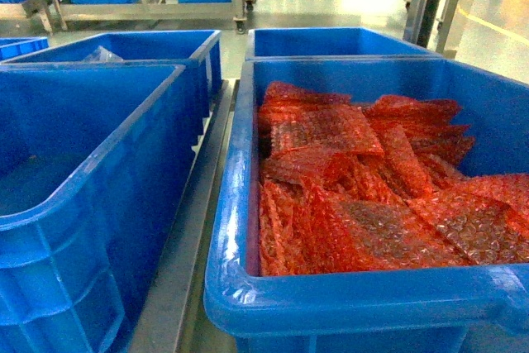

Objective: Pick blue part to blue bin on bottom shelf

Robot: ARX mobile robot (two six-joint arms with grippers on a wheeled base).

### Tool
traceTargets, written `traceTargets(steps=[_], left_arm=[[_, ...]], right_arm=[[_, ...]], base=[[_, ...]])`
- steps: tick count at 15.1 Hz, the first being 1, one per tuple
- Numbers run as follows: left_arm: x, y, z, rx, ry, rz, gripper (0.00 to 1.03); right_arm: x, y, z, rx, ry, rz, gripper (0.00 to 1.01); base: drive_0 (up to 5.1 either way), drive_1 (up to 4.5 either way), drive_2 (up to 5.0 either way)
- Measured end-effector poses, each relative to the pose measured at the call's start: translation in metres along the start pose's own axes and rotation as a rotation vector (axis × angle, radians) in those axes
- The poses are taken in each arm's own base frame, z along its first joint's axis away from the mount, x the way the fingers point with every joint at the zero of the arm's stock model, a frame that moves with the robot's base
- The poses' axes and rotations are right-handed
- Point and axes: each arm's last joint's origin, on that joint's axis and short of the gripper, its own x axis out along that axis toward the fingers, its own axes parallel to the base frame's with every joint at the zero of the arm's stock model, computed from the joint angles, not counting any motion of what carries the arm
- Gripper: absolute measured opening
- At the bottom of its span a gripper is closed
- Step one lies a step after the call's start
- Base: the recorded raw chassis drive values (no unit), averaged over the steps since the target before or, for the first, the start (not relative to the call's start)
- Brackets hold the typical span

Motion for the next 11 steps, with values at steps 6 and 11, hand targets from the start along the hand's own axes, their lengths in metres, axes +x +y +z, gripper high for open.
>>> traceTargets(steps=[6, 11], left_arm=[[-0.013, 0.0, -0.005, 0.003, 0.024, -0.001, 0.02], [-0.013, 0.0, -0.004, 0.003, 0.017, 0.0, 0.21]], right_arm=[[0.0, 0.0, 0.0, 0.0, 0.002, -0.001, 0.98], [0.0, 0.0, 0.0, 0.0, 0.0, 0.0, 0.98]], base=[[0.0, 0.0, 0.0], [0.0, 0.0, 0.0]])
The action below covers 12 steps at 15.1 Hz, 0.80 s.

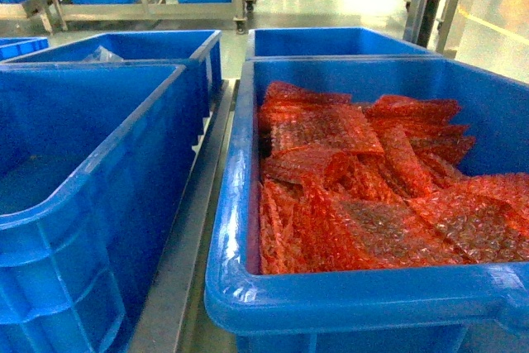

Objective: Pick blue part to blue bin on bottom shelf

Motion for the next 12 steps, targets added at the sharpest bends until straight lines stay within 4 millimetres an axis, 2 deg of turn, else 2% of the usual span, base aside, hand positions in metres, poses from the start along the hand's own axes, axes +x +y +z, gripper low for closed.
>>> traceTargets(steps=[6, 12], left_arm=[[0.0, 0.0, 0.0, 0.0, 0.0, 0.0, 0.97], [0.0, 0.0, 0.0, 0.001, 0.0, 0.0, 0.98]], right_arm=[[0.0, 0.0, 0.0, 0.0, 0.0, 0.0, 0.98], [0.0, 0.0, 0.0, 0.0, 0.0, 0.0, 0.98]], base=[[0.0, 0.0, 0.0], [0.0, 0.0, 0.0]])
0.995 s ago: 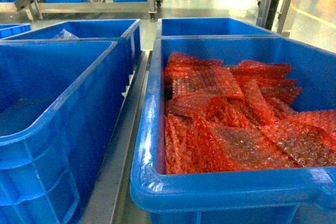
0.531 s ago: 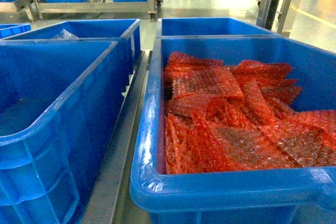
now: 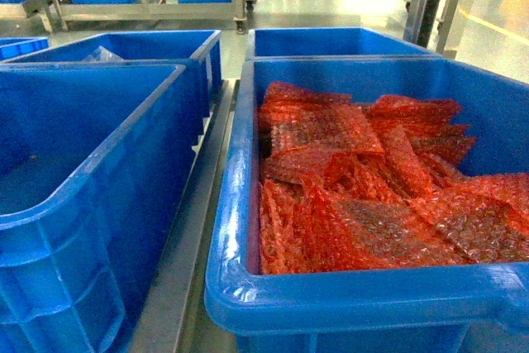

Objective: Pick blue part to blue bin on bottom shelf

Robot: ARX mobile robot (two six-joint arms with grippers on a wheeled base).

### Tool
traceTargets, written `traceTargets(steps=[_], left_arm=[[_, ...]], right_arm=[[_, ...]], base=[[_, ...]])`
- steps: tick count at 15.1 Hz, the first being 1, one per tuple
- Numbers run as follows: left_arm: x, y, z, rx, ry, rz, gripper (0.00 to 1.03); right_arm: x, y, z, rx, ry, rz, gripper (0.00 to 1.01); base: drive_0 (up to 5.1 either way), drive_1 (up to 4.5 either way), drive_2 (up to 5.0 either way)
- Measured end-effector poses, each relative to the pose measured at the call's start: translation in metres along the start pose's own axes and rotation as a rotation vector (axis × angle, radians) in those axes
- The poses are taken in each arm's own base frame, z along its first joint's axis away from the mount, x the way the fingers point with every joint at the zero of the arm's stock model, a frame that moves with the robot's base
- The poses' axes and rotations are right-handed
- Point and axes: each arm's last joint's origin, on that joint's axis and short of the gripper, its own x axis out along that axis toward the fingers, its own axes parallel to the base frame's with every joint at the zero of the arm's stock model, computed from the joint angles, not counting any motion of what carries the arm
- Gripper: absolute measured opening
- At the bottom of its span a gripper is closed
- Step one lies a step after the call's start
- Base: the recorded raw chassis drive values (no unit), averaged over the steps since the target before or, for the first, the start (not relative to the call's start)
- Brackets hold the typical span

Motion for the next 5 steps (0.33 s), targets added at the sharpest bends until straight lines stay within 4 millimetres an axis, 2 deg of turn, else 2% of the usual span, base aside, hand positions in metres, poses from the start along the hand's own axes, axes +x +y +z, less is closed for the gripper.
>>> traceTargets(steps=[5], left_arm=[[0.0, 0.0, 0.0, 0.0, 0.0, 0.0, 0.98]], right_arm=[[0.0, 0.0, 0.0, 0.0, 0.0, 0.0, 0.98]], base=[[0.0, 0.0, 0.0]])
